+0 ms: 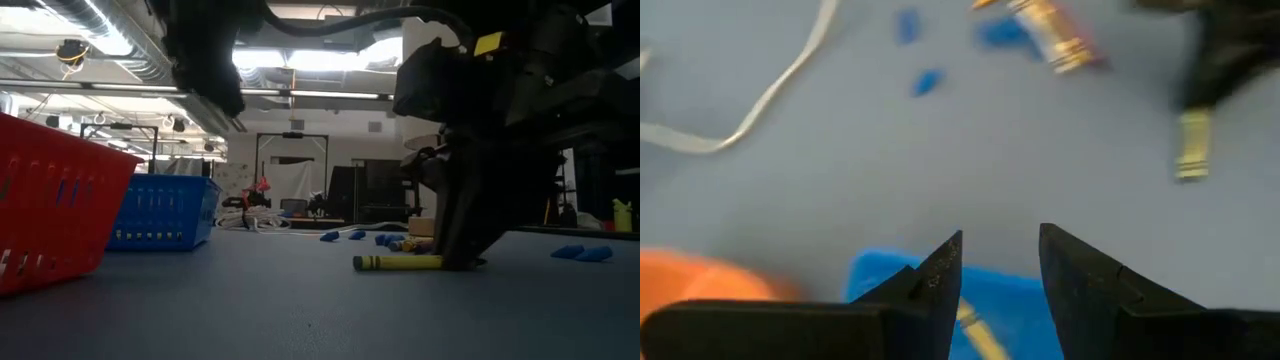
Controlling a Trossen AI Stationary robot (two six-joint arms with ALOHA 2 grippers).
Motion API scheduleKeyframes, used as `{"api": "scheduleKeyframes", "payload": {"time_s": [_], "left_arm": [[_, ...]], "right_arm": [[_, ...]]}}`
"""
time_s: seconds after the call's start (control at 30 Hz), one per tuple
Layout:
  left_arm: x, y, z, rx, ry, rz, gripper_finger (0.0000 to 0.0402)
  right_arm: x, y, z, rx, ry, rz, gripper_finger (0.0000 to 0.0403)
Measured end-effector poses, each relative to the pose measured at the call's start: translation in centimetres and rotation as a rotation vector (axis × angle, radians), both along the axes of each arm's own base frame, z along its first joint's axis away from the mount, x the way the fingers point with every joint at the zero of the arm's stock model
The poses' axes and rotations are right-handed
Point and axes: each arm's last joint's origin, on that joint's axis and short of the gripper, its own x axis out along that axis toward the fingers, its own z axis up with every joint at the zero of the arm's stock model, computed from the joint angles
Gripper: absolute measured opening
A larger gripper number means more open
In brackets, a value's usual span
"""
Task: Sort crayons
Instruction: Put the green crayon into the blue green bin
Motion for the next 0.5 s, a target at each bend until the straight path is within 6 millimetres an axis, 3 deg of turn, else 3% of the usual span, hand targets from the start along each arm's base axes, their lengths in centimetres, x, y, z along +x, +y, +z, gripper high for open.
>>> {"api": "scheduleKeyframes", "payload": {"time_s": [0.13, 0.33, 0.5], "left_arm": [[0.5, -2.2, 0.5, -0.018, -0.095, -0.12, 0.0118], [0.3, -5.2, 1.1, -0.007, -0.177, -0.269, 0.0118], [-0.4, -7.1, 1.2, 0.015, -0.182, -0.371, 0.0118]], "right_arm": [[0.1, 0.0, 0.0, 0.003, -0.008, 0.0, 0.0009], [0.8, 0.3, 0.4, 0.041, -0.101, 0.0, 0.0027], [2.0, 0.8, 1.5, 0.109, -0.269, 0.001, 0.0012]]}}
